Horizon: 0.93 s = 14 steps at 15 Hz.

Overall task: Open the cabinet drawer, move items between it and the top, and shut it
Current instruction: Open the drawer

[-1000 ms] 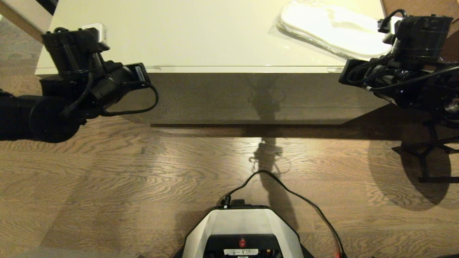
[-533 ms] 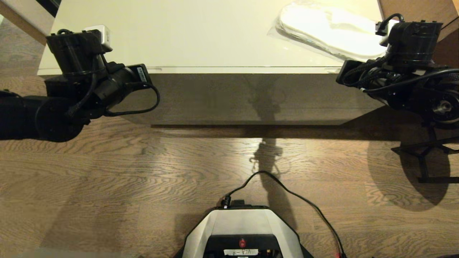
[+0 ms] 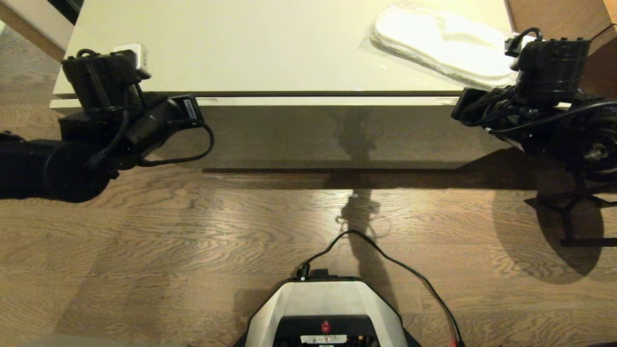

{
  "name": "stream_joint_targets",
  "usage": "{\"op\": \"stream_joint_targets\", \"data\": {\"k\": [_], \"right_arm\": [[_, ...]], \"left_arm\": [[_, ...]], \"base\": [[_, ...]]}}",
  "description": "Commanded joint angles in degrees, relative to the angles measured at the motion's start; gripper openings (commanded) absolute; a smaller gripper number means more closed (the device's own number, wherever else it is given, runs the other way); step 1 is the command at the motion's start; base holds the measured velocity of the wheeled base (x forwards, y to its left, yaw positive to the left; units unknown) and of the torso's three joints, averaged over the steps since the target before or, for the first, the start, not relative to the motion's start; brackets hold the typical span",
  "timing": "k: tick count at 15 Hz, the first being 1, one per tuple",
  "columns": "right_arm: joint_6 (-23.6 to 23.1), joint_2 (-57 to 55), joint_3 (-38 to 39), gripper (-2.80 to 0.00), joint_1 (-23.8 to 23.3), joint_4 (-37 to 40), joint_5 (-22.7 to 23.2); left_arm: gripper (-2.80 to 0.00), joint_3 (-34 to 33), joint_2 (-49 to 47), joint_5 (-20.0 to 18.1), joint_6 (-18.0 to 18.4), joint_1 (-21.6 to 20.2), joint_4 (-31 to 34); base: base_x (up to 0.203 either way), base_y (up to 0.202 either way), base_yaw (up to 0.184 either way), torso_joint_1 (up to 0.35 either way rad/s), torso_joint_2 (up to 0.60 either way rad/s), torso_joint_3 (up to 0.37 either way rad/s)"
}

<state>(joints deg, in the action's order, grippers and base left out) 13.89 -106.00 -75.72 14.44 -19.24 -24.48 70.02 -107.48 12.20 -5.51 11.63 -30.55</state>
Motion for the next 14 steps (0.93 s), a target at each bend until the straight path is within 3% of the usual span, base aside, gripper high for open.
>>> {"op": "stream_joint_targets", "data": {"k": [1, 4, 9, 14], "right_arm": [[0.6, -2.5, 0.7, -2.8, -0.5, 1.3, 0.1], [2.4, -2.0, 6.9, -2.8, -1.7, 3.2, 1.9], [3.8, 1.2, 12.8, -2.8, -1.8, 3.9, 2.2], [10.0, 9.0, 20.2, -2.8, -1.8, 10.4, 3.5]], "left_arm": [[-2.8, -1.3, -2.3, 0.0, 0.0, -0.3, 1.2], [-2.8, -5.8, -3.0, -1.8, -0.2, -2.8, 1.8], [-2.8, -11.7, -0.9, -2.7, -0.2, -2.9, 1.9], [-2.8, -20.0, 6.8, -2.9, -0.4, -2.8, 5.0]], "base": [[0.0, 0.0, 0.0, 0.0, 0.0, 0.0], [0.0, 0.0, 0.0, 0.0, 0.0, 0.0], [0.0, 0.0, 0.0, 0.0, 0.0, 0.0], [0.0, 0.0, 0.0, 0.0, 0.0, 0.0]]}}
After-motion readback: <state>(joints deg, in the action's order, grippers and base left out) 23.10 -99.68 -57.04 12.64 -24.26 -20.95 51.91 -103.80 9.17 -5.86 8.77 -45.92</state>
